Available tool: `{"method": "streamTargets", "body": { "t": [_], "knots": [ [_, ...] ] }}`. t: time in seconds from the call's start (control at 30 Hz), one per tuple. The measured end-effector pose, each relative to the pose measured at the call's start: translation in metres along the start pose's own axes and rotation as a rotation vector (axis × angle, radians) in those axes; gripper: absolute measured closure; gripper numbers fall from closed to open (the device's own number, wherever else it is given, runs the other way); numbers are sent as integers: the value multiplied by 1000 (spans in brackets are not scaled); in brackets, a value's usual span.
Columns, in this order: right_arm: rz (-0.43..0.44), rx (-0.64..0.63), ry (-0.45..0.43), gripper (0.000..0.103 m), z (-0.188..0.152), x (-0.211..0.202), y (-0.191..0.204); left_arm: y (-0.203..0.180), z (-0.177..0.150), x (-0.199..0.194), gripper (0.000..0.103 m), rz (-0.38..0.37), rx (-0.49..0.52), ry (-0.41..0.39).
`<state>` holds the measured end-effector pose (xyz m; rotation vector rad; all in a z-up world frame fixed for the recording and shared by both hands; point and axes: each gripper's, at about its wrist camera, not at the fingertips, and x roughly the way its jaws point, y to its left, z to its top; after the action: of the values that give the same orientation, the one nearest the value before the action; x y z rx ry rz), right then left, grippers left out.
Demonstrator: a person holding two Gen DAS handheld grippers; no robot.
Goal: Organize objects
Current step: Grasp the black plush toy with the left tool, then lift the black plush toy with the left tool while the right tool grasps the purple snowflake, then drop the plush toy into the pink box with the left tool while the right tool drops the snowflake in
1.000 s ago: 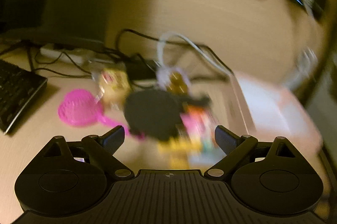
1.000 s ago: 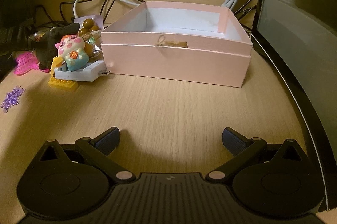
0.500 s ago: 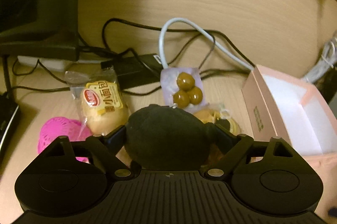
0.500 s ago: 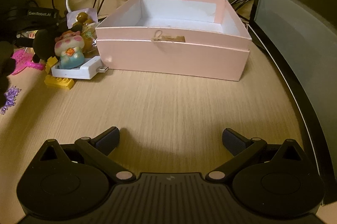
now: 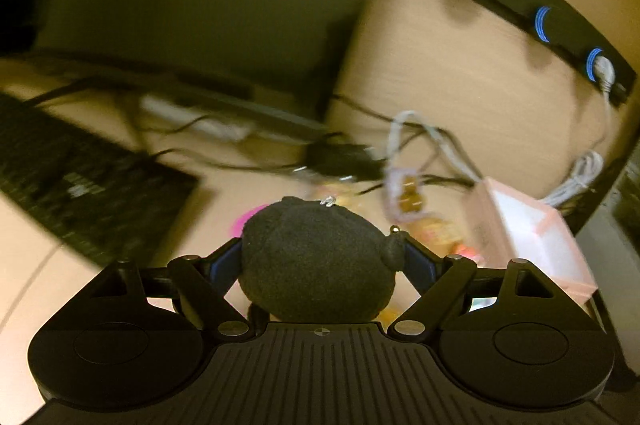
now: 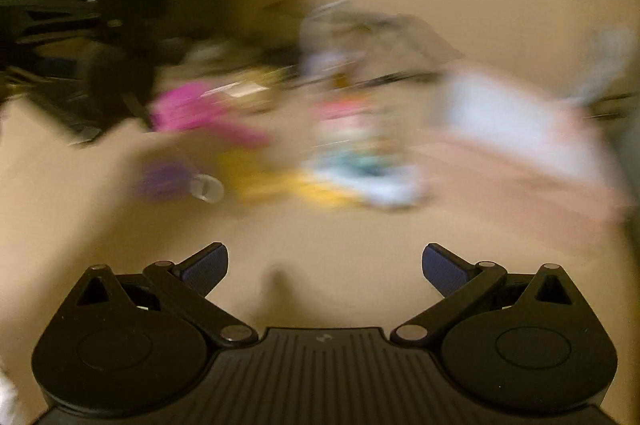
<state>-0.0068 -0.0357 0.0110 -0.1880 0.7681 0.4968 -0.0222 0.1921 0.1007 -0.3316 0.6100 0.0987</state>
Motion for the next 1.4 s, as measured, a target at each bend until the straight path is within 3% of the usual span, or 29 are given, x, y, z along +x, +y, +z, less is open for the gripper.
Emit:
{"method": "streamTargets", "body": {
  "t": [0.07,0.23,0.5,0.57,0.6,0.63,0.73,0.87,1.0,1.23,1.4],
  "knots": [
    [62,-15,14,0,8,14,26,25,-1,-9,15,20,-29,13],
    [116,-32,49,0,27,52,72,77,2,-40,15,35,-64,11],
    [80,-73,33,1,48,96,114,108,-2,-56,15,7,-56,33],
    [76,-93,31,9,52,100,118,112,-8,-54,15,-2,-57,46],
    [87,-108,38,22,55,101,118,113,-11,-53,15,-12,-56,55],
    [98,-124,42,41,57,97,119,113,-14,-50,15,-22,-55,63],
    [61,-163,56,40,58,88,121,107,-20,-42,15,-61,-42,81],
    [14,-153,65,40,52,62,106,91,-23,-33,15,-128,-26,95],
    [-35,-111,35,40,42,7,70,56,-27,-27,15,-261,54,134],
    [-201,-26,-7,40,12,-80,-19,-42,-24,-26,15,-450,200,164],
    [-273,27,-77,40,-16,-118,-75,-125,9,-5,15,-484,238,106]
  ]
}}
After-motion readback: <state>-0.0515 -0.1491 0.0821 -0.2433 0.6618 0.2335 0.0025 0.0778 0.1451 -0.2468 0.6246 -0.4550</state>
